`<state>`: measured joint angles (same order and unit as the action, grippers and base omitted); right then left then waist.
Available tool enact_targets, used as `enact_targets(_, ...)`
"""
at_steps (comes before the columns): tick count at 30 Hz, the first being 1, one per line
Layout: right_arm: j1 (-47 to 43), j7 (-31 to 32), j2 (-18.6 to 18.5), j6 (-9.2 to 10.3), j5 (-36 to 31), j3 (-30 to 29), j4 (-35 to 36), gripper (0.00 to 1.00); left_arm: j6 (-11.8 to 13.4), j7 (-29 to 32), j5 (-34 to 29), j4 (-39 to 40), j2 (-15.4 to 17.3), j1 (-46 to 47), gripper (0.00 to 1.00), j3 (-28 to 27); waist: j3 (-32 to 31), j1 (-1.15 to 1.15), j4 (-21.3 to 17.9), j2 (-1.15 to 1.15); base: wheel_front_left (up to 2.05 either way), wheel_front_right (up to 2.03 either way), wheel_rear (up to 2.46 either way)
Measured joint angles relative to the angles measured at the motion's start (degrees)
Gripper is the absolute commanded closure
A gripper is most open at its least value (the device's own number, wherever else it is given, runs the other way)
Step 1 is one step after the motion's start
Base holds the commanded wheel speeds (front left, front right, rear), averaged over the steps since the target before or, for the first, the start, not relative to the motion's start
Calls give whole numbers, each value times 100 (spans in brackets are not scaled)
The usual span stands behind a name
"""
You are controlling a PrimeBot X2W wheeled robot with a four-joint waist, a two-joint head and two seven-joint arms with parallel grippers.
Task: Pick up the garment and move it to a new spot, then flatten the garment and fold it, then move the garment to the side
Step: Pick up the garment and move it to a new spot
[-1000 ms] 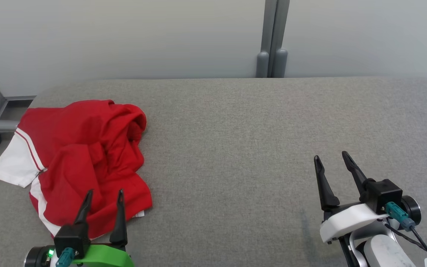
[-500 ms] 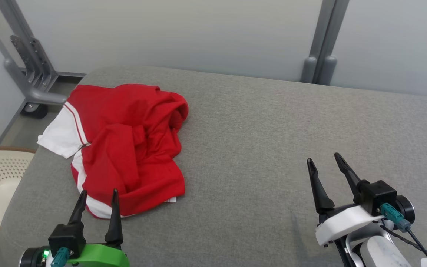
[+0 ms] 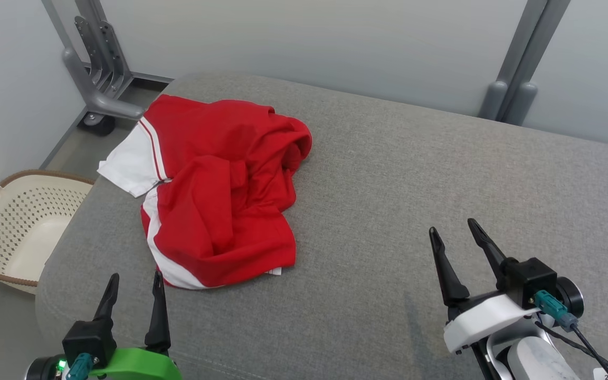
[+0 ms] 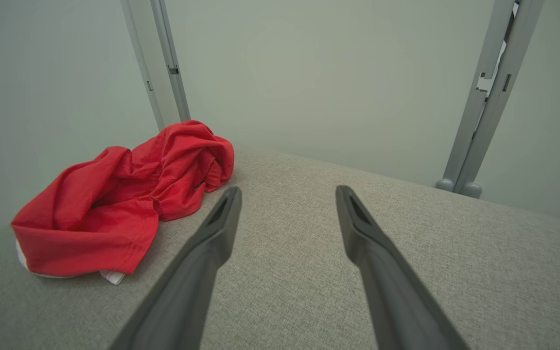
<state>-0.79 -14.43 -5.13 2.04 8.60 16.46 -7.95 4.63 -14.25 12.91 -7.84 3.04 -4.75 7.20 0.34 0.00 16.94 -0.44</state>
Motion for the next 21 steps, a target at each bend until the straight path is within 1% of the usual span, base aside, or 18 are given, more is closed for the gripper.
enact_targets(6,30,0,-38,0,-104,-25,7,0,-10,1,-1,-169,-1,60,0,49,147,0,-127,0,0,0,0)
enact_targets(13,210,0,-152,-2,-208,-45,123,0,-62,164,16,-456,-8,731,0,63,454,0,-291,0,0,0,0)
enact_targets(16,347,0,-227,-44,-238,-52,189,0,-65,276,127,-586,-19,985,0,45,629,0,-364,0,0,0,0)
enact_targets(21,546,0,-247,-80,-308,-9,263,0,-62,470,322,-894,-36,1368,0,-59,962,0,-493,0,0,0,0)
